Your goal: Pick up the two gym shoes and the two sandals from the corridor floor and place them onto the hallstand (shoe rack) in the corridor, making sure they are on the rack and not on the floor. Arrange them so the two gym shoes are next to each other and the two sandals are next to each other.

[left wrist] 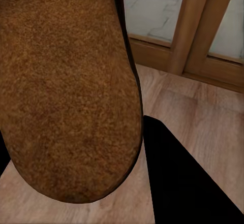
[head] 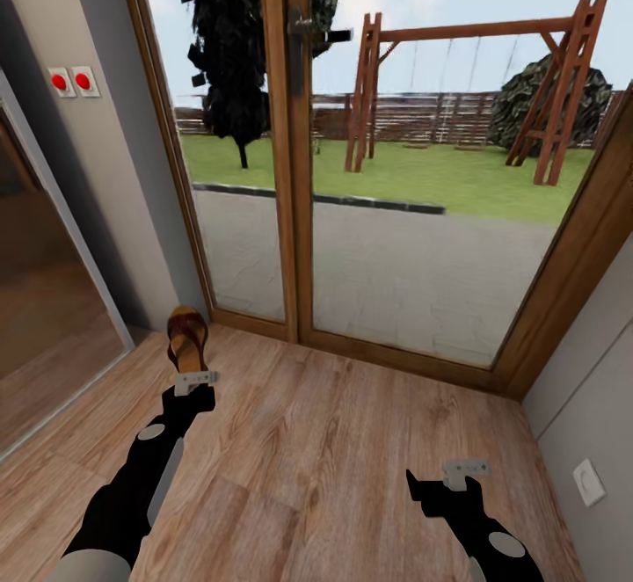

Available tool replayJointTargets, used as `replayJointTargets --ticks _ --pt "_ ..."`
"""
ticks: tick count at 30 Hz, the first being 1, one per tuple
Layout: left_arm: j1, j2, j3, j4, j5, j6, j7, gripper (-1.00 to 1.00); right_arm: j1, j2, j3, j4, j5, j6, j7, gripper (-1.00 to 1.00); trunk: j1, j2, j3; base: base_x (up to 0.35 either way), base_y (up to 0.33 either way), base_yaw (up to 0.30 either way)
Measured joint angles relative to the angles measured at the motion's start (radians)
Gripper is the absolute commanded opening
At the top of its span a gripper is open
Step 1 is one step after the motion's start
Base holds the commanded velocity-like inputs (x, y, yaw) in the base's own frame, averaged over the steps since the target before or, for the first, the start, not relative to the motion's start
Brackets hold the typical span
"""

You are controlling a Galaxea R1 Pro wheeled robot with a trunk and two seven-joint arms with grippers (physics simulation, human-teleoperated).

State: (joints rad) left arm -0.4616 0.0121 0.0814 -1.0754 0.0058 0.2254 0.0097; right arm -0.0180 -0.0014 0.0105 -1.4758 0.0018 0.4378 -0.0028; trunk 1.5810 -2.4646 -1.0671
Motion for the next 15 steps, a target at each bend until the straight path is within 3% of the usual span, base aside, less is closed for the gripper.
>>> replayJointTargets --ticks 15 --pt "0.000 0.000 0.000 0.000 -0.001 0.000 0.000 -1.00 0.000 0.000 0.000 0.000 0.001 0.000 0.000 1.00 0.000 0.000 0.019 0.003 0.000 0.000"
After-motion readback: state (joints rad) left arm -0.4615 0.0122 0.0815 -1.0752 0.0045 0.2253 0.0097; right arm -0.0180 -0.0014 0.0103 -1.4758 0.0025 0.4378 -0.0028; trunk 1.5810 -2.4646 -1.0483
